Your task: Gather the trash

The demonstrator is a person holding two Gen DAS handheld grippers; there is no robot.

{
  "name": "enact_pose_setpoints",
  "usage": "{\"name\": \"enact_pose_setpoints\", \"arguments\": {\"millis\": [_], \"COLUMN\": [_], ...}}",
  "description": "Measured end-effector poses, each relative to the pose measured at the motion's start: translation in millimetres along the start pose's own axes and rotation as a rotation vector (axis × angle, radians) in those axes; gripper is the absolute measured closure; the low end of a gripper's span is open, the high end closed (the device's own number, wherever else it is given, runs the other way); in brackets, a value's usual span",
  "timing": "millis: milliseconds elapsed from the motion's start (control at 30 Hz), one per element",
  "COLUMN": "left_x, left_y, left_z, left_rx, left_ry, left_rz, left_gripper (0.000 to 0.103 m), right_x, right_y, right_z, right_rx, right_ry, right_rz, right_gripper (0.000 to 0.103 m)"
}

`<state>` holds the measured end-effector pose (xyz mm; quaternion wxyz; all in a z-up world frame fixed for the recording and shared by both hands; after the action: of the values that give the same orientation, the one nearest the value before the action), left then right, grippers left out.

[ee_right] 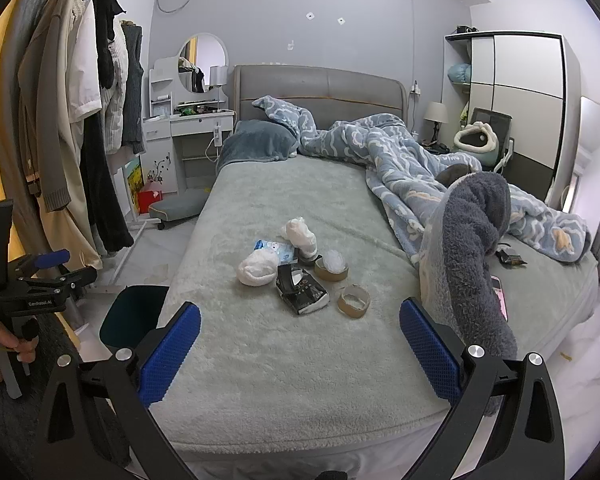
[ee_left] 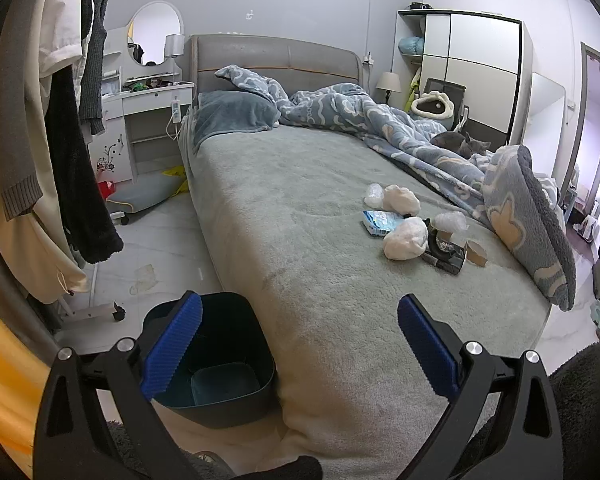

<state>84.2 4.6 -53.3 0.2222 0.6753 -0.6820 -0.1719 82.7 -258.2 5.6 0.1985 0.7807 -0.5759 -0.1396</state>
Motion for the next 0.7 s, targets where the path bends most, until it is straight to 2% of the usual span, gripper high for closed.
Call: {"name": "enact_pose_setpoints", "arguments": {"millis": [700], "left_x": [8.2], "left_y": [-0.9], "left_z": [1.8], "left_rx": [-0.003], "left_ry": [-0.013], "left_rz": [-0.005], "left_gripper": [0.003], "right_x": [7.7], "right_y": [3.0], "right_z": [-1.5], "right_rx": [0.012], "right_ry": [-0.014], "right_rz": [-0.006], "right_gripper": [0.003]}}
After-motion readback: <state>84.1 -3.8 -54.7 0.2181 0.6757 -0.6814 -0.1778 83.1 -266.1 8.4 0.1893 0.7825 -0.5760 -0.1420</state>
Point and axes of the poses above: each gripper's, at about its wrist camera, not at the fingertips, and y roughly against the way its jaws point, x to its right, z to its underside, the point moved 10 cm from there along -y, roughly the way its jaws point, and after that the axes turned 1 degree about z, right-handed, at the moved point
